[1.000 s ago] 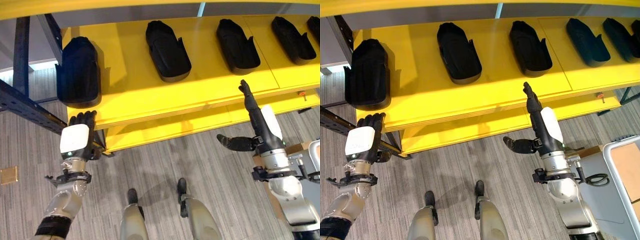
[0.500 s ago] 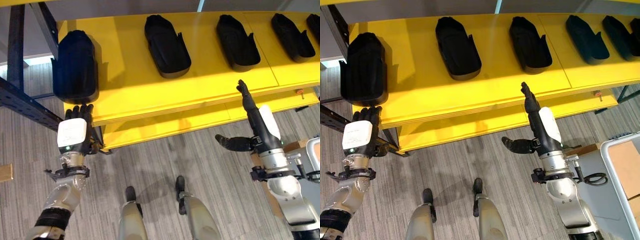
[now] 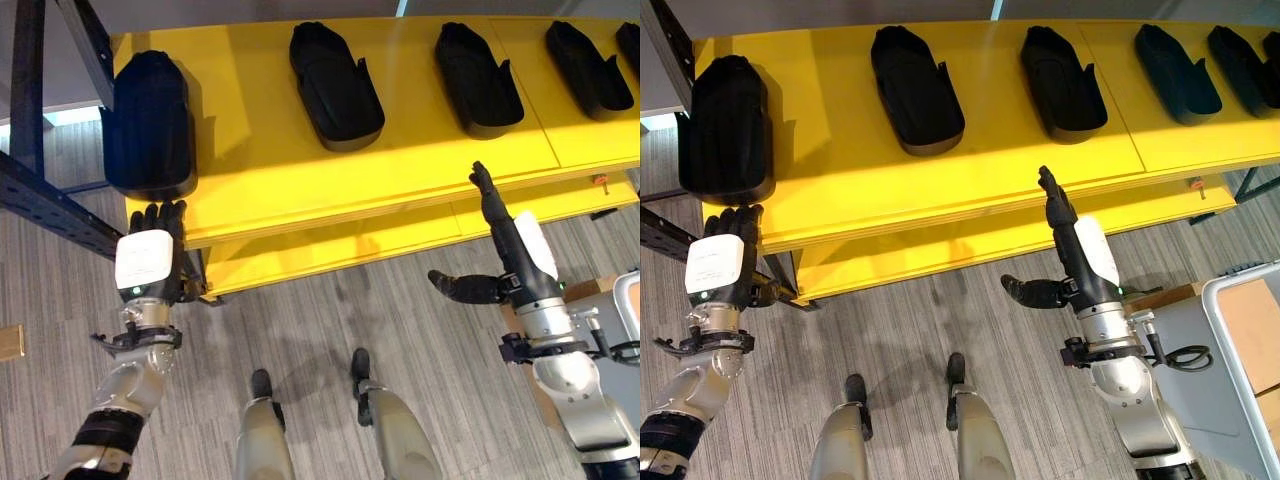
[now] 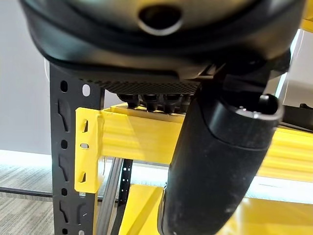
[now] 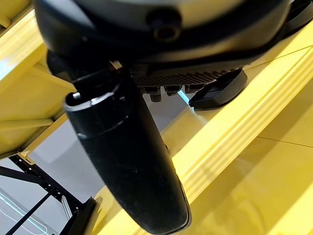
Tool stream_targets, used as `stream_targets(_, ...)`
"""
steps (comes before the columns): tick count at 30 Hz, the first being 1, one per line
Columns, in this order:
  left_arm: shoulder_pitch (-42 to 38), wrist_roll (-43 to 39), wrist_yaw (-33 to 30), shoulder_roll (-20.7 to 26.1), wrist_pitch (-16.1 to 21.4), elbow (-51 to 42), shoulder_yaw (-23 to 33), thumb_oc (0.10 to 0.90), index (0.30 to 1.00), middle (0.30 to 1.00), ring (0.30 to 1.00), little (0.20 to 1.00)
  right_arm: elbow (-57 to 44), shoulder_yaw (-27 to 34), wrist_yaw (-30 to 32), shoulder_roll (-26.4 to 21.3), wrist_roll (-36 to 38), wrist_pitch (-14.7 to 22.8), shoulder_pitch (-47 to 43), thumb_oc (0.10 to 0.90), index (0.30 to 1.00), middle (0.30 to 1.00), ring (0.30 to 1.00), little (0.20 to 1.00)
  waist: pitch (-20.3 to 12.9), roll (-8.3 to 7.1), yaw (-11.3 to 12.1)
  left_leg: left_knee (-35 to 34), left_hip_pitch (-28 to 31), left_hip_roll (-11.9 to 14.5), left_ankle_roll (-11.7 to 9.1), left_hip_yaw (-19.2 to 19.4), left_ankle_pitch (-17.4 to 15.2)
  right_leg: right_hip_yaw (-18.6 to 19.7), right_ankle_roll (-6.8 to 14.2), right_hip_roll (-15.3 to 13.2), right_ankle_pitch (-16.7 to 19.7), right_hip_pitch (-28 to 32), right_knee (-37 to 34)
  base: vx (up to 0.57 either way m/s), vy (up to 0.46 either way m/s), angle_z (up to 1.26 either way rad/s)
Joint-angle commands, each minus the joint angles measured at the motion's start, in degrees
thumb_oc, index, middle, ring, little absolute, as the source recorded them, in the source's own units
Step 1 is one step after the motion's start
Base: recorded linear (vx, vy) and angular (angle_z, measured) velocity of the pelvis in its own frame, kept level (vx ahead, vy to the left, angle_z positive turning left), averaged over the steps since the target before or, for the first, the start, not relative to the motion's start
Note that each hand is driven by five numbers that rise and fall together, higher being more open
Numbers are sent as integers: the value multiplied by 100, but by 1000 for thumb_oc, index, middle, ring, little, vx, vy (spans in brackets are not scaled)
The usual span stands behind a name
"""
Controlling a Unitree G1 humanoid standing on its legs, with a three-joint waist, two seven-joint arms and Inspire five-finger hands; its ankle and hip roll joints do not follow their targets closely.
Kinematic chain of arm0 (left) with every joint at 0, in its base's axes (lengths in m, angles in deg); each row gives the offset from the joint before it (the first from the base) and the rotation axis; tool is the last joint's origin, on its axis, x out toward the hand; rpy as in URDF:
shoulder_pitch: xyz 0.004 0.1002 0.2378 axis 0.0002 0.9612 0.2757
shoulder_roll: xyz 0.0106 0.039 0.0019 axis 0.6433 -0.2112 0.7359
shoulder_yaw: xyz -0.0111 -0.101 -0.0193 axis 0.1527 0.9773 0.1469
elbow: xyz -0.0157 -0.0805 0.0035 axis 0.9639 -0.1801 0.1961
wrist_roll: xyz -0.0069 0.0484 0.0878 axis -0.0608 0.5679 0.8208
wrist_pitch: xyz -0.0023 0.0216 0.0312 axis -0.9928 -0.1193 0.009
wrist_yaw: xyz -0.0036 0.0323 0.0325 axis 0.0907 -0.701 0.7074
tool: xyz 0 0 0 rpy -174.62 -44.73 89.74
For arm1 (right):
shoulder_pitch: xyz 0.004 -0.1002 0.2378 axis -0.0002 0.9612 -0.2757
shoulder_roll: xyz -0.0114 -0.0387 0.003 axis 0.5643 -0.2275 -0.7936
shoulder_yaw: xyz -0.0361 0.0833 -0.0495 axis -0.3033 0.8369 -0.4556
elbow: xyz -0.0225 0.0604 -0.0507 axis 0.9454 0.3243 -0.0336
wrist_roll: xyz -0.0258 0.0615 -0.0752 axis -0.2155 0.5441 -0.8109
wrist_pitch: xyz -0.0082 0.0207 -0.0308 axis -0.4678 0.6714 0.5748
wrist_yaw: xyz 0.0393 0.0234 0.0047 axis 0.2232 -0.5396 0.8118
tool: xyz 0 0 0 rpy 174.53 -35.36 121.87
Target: Move parts from the plastic box to the shelf.
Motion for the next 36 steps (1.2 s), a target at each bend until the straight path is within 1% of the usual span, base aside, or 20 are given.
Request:
stream_targets(1,-208,-8,32,285,166,-229,-262,900,1000,1000,1000,1000,-697,258,353,-283,149,432,-328,900,1000,1000,1000,1000,-423,-57,-140,-98,-268,125,8,-133,485,96,281,-239,-101,7,217,0,0,0)
stream_targets(10,-310,-80,68,329,217,-286,-289,900,1000,1000,1000,1000,-670,252,356,-275,178,433,-350,900,1000,1000,1000,1000,-424,-52,-171,-43,-313,138,6,-117,464,144,288,-229,-76,-30,201,0,0,0)
stream_targets(36,-649,-86,65,386,215,-280,-442,900,1000,1000,1000,1000,-654,161,317,-293,198,420,-414,900,1000,1000,1000,1000,-419,-84,-205,49,-369,144,5,-99,434,182,296,-239,-58,-119,263,0,0,0)
